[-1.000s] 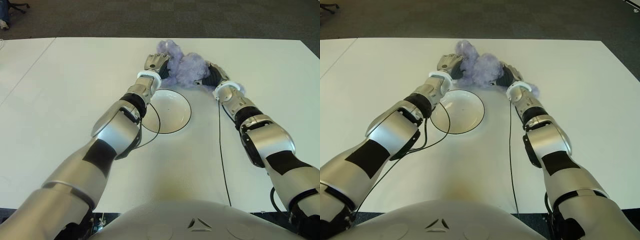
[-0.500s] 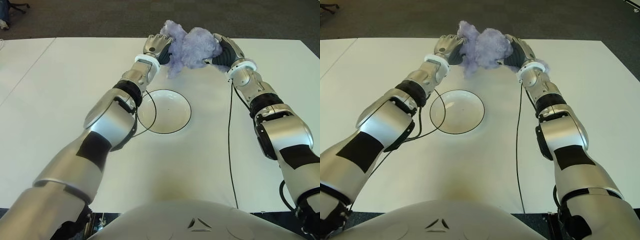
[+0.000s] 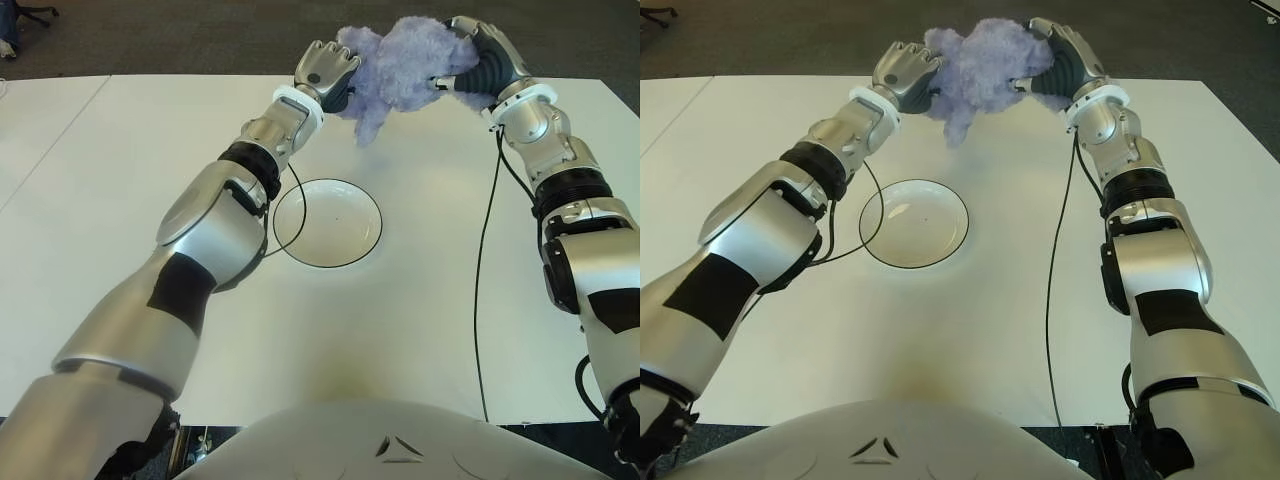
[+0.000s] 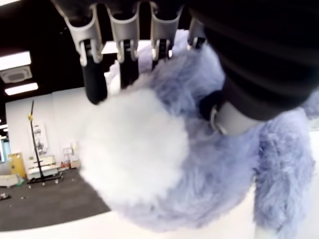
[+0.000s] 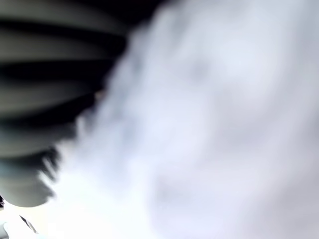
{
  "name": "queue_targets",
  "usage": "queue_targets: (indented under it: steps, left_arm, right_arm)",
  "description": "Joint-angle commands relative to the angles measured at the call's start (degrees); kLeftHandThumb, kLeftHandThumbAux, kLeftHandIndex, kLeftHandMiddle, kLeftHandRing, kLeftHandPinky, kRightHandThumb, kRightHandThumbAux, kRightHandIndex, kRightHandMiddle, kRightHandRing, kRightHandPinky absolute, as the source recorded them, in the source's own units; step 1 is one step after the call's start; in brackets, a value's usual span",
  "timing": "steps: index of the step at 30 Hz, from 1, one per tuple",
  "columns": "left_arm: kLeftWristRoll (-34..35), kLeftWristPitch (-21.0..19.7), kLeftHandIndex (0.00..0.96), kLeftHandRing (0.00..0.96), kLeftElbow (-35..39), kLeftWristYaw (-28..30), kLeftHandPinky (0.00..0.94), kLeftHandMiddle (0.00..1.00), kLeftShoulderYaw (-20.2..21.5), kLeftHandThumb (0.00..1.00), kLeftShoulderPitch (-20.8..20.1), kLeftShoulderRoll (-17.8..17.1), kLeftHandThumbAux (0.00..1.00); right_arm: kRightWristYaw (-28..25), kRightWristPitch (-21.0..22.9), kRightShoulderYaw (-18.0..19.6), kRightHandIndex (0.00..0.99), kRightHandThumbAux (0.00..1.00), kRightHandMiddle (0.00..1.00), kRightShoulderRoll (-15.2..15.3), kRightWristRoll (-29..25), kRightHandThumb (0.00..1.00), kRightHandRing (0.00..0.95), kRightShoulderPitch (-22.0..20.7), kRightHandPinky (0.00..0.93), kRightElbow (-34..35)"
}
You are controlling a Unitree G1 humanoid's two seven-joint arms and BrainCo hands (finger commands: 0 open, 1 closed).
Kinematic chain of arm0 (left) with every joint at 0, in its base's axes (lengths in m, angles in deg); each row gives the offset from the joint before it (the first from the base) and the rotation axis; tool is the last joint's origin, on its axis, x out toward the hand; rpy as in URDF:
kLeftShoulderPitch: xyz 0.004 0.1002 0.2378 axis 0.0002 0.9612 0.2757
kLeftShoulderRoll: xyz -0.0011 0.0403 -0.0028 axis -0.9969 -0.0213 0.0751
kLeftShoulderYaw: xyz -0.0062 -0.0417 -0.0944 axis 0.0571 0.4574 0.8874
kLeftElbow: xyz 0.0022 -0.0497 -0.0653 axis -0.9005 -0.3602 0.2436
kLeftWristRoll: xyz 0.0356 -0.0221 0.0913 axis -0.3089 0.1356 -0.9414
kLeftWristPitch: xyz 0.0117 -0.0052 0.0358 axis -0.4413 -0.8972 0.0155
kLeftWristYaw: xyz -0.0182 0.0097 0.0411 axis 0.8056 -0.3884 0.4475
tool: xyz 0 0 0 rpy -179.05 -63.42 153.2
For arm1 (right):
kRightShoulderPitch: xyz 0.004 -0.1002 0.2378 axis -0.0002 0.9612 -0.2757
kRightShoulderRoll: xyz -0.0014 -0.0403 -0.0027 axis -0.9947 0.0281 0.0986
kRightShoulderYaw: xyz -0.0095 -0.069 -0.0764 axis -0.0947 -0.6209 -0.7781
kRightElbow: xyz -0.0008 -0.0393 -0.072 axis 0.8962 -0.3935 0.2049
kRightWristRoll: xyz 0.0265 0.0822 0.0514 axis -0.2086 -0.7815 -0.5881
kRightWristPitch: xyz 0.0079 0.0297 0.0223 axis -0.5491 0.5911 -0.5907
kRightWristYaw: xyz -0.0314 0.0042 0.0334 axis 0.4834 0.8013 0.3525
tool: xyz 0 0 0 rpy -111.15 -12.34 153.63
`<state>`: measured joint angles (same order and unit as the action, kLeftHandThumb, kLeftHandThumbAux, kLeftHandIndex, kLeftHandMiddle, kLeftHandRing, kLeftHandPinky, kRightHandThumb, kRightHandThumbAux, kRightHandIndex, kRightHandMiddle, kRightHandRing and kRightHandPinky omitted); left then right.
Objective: Put the doll into the plate.
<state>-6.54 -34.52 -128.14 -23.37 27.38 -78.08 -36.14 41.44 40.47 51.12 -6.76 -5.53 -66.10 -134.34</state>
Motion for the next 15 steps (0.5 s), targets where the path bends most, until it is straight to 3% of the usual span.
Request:
queue_targets:
  steps: [1,9,15]
  left_arm:
    - [-1.7,0.7,0.395,0.527,-0.3,0.6,0.681,0.509,-1.8,0.95,0.6,-1.2,0.648]
    - [-2.4,0.1,0.388,0.533,0.6,-1.0,0.713,0.512,-3.3,0.948,-0.6,-1.9,0.65]
    - [-3.7,1.2,0.387,0.534,3.5,-3.9,0.716,0.512,-4.8,0.948,-0.9,-4.1,0.65]
  right_arm:
    - [-1.5,1.5,2.1,0.441,0.707,0.837,1.9,-2.2,0.723,0.847,-3.5,0.864,2.2]
    - [-4.1,2.8,3.1,0.441,0.709,0.848,2.9,-2.2,0.718,0.86,-2.6,0.856,6.7]
    - [-7.0,4.2,4.7,0.441,0.71,0.852,3.5,-3.2,0.717,0.862,1.9,0.86,14.9]
